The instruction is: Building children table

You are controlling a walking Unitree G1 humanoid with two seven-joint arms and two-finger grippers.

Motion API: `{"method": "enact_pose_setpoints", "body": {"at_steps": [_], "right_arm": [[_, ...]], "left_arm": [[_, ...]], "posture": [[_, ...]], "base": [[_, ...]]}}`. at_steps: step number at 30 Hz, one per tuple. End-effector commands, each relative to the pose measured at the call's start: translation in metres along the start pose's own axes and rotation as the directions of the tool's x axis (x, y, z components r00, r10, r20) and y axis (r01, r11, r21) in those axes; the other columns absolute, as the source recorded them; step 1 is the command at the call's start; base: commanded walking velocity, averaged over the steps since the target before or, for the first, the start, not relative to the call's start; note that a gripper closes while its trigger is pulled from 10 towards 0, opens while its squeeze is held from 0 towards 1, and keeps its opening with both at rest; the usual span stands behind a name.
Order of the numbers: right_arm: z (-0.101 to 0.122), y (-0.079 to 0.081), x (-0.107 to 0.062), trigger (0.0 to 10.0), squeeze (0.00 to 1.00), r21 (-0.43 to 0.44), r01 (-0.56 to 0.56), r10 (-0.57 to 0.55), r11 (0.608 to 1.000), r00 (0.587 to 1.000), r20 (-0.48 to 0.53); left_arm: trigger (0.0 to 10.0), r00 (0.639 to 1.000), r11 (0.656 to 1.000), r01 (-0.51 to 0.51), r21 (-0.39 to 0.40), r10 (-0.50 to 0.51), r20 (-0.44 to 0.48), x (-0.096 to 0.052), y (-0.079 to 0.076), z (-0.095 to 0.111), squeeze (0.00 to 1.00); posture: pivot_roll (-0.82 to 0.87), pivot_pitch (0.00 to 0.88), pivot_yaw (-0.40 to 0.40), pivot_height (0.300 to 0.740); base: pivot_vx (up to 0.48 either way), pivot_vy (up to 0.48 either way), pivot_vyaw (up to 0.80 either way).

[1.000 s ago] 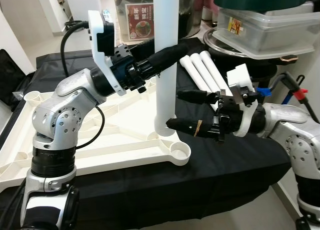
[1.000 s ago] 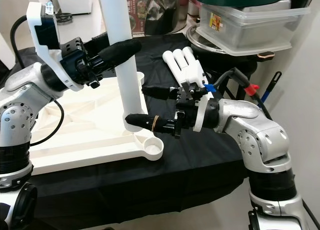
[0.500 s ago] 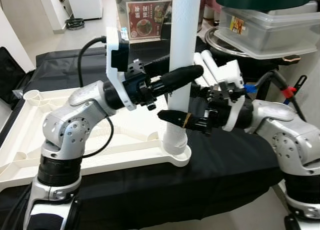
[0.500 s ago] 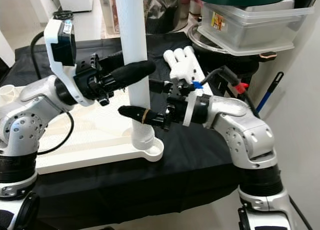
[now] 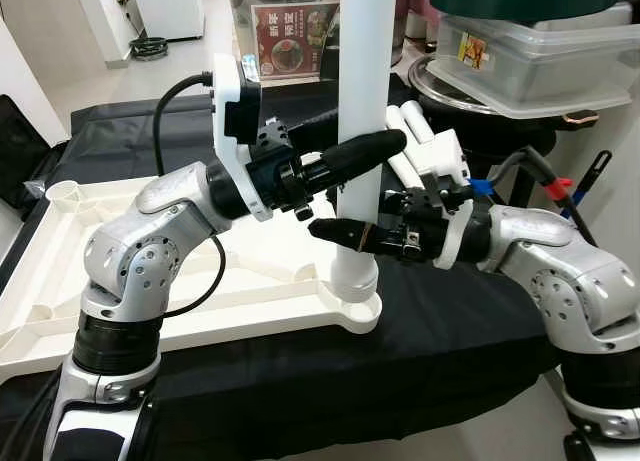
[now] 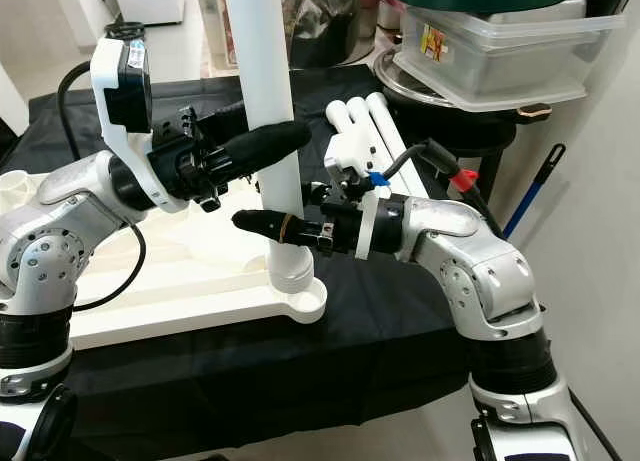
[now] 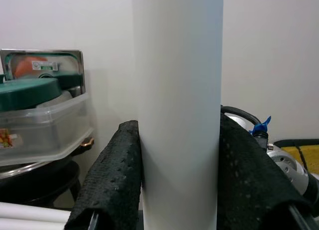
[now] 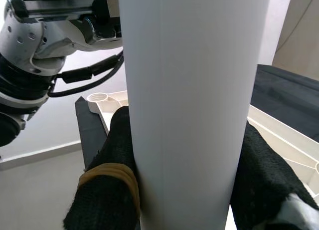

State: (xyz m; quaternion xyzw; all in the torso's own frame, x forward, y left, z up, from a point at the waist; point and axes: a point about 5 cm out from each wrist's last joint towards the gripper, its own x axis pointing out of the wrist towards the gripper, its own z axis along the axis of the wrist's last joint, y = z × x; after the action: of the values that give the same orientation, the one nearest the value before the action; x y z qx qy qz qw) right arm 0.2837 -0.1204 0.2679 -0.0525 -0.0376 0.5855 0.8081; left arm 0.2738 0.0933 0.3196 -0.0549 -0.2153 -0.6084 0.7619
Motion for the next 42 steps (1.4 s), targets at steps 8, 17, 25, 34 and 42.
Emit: {"method": "enact_pose_setpoints", "body": {"at_steps": [8,17,25,34,42], "right_arm": [[-0.003,-0.017,0.002,0.0,0.00,0.001,0.186,-0.186,0.983,0.982,0.016],[-0.026,-0.042,-0.005,0.0,0.00,0.008,0.486,-0.485,0.874,0.874,-0.038],[-0.033,-0.047,-0.014,10.0,0.00,0.013,0.597,-0.597,0.802,0.802,-0.024],[-0.027,-0.044,-0.009,10.0,0.00,0.017,0.613,-0.613,0.790,0.789,0.030],[-0.031,-0.038,0.000,10.0,0.00,0.057,0.618,-0.621,0.784,0.783,0.047]], "left_arm": [[10.0,0.994,0.995,-0.098,-0.032,0.096,-0.055,-0.006,0.011,-0.012,1.00],[10.0,0.870,0.875,-0.483,-0.034,0.475,-0.129,-0.044,0.040,-0.035,1.00],[10.0,0.639,0.669,-0.740,0.069,0.731,-0.240,-0.080,0.035,-0.071,0.00],[10.0,0.601,0.638,-0.763,0.103,0.759,-0.250,-0.068,0.024,-0.082,0.00],[10.0,0.609,0.650,-0.754,0.101,0.748,-0.265,-0.059,0.019,-0.090,0.00]], "posture": [[-0.04,0.041,0.021,0.740],[-0.03,0.039,0.026,0.740],[-0.02,0.043,0.028,0.740],[-0.03,0.043,0.029,0.740],[-0.03,0.044,0.029,0.740]], "base": [[0.000,0.000,0.00],[0.000,0.000,0.00],[0.000,0.000,0.00],[0.000,0.066,0.00],[0.000,0.480,0.00]]}}
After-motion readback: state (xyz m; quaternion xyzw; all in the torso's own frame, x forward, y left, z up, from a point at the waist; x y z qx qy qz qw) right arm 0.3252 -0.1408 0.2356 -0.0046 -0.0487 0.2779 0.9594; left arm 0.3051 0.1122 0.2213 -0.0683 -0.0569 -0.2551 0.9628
